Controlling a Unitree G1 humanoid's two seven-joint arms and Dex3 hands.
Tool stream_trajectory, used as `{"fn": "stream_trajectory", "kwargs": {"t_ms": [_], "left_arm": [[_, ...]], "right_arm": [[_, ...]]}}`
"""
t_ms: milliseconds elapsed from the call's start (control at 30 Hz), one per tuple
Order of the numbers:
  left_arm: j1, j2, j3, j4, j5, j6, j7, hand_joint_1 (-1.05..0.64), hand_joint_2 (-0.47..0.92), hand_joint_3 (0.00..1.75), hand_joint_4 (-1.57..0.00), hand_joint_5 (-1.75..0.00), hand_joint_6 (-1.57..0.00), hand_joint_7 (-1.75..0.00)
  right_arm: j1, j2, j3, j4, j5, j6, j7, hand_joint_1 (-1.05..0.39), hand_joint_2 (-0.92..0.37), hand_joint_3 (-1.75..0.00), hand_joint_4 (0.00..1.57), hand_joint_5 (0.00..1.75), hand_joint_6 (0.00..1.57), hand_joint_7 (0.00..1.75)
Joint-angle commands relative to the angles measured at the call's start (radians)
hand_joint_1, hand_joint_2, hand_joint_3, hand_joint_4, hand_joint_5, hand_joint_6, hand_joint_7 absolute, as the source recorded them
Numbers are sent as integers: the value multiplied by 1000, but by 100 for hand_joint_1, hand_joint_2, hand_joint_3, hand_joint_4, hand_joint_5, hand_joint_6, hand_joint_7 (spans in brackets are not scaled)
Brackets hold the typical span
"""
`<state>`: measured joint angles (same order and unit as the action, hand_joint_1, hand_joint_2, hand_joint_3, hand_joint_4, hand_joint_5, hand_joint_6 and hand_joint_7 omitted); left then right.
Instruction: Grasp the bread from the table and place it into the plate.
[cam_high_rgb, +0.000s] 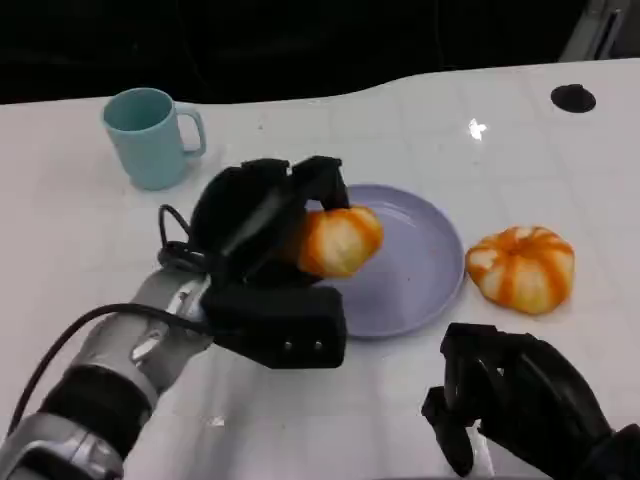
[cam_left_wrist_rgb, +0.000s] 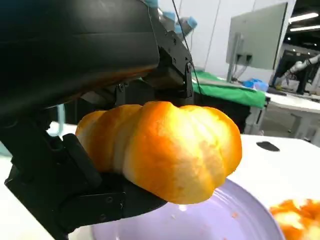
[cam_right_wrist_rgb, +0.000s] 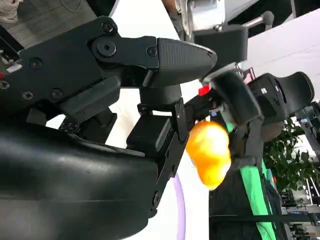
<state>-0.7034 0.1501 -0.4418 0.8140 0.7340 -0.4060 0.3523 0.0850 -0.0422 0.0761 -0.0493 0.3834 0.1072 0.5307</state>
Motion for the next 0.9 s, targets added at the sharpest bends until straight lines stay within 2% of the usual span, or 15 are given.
{"fn": "stream_trajectory", "kwargs": {"t_ms": [33, 133, 167, 233, 267, 333, 367, 400, 467, 533, 567, 633, 733, 900], "left_arm": [[-79, -34, -20, 137, 1, -16, 56, -20, 40, 129, -96, -175, -75, -175], [-112, -53, -26, 183, -15, 8, 9, -22, 45, 129, -92, -175, -72, -175], [-120, -58, -26, 192, -22, 16, -14, -23, 49, 124, -89, -175, -70, -165], [-131, -62, -35, 196, -23, 34, -50, -23, 55, 99, -78, -173, -73, -104], [-135, -61, -43, 193, -17, 43, -63, -27, 65, 69, -70, -147, -68, -61], [-139, -51, -69, 177, 10, 66, -90, -34, 80, 35, -61, -116, -64, -22], [-140, -45, -81, 166, 20, 77, -107, -42, 87, 22, -48, -87, -54, -9], [-140, -39, -92, 154, 28, 90, -127, -47, 90, 19, -41, -74, -47, -5], [-138, -26, -106, 124, 37, 116, -182, -63, 92, 25, -22, -53, -33, -1], [-133, -11, -112, 91, 32, 131, -248, -75, 92, 33, -7, -44, -20, 0], [-130, -4, -113, 74, 27, 135, -285, -81, 92, 37, -3, -32, -11, 0], [-123, 11, -115, 41, 23, 143, -335, -88, 92, 43, -1, -16, -3, 0], [-109, 28, -113, 4, 23, 143, -357, -93, 92, 46, 0, -11, -3, -2], [-77, 58, -88, -62, -16, 119, -382, -94, 92, 48, -6, -15, -10, -5]], "right_arm": [[4, -7, -9, 6, 2, -8, 1, -95, -75, -66, 122, 166, 104, 151], [5, -6, -8, 3, 1, -5, -2, -95, -75, -67, 122, 166, 104, 151], [5, -6, -7, 2, 0, -6, -2, -95, -74, -68, 122, 166, 104, 151], [5, -5, -6, 1, 1, -5, -3, -95, -74, -68, 123, 166, 104, 151], [5, -5, -6, 0, 1, -4, -3, -95, -74, -68, 123, 166, 104, 152], [6, -6, -6, 0, 0, -6, -3, -95, -74, -69, 123, 166, 104, 152], [6, -5, -6, 0, 0, -9, -2, -94, -74, -69, 122, 166, 104, 152], [6, -5, -6, 1, 0, -12, 0, -94, -74, -70, 122, 166, 104, 152], [6, -6, -5, 2, -1, -13, 1, -94, -73, -70, 122, 166, 103, 152], [5, -6, -5, 2, -2, -14, 0, -94, -74, -70, 122, 166, 104, 153], [5, -6, -5, 1, -1, -12, -2, -94, -74, -70, 121, 166, 104, 153], [5, -6, -6, -2, 1, -7, -3, -94, -74, -70, 121, 166, 104, 153], [6, -6, -5, -5, -1, -7, -7, -95, -74, -70, 121, 166, 104, 154], [4, -7, -7, -5, 0, -8, -6, -94, -74, -70, 121, 167, 103, 154]]}}
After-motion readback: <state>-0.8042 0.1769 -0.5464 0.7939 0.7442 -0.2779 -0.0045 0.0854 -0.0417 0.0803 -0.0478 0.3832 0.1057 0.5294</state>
